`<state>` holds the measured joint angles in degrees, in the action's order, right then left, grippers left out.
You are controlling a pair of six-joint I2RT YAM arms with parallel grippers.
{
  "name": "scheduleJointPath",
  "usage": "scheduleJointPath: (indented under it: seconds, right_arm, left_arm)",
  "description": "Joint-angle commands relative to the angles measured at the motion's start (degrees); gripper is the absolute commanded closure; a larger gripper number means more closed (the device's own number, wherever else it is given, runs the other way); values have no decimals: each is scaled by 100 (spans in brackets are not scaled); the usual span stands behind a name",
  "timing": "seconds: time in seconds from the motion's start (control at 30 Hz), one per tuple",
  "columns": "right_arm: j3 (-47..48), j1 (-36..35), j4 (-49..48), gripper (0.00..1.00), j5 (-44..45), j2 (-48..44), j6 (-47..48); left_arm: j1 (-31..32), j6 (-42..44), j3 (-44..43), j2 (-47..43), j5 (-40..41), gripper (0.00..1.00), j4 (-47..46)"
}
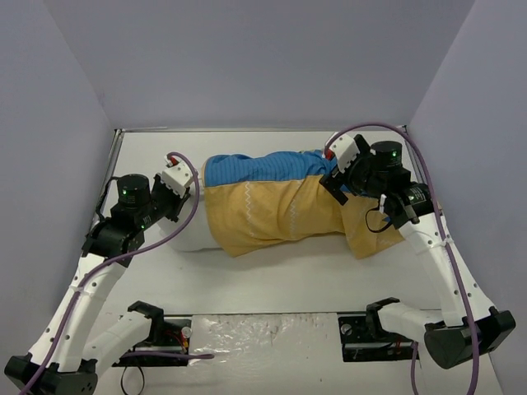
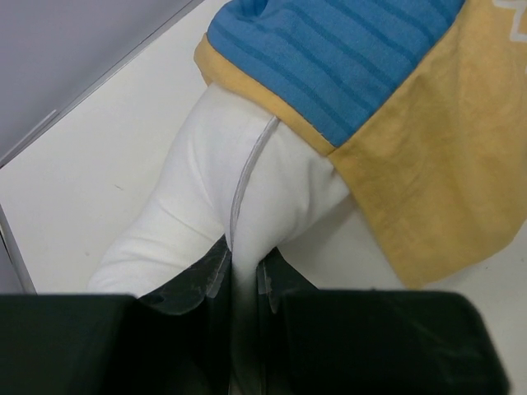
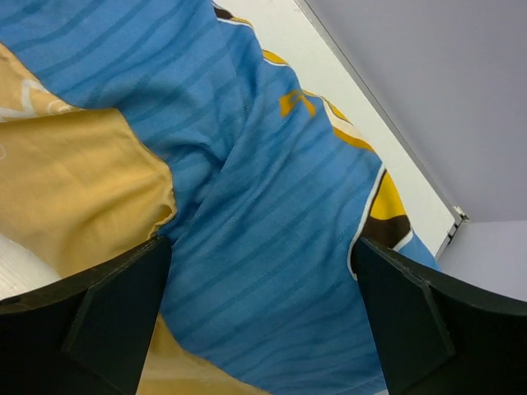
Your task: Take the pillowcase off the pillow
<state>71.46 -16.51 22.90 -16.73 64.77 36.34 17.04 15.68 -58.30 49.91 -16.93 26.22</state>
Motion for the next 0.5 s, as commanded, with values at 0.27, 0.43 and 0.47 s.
scheduleJointPath:
  seconds: [0.27,0.43,0.47]
  right_arm:
    - [-53,-397,373,25,1057,149,-268]
    - [-255,-388,400,56,1408,194,-127]
    - [-247,-388,400,70,1488,141,-101]
  left_arm:
    - [-60,-153,-102,-96,-91,98,-521]
    - [-69,-144,-85,-78,-91,98,-530]
    - [-69,-127,-102,-87,-74,98,-521]
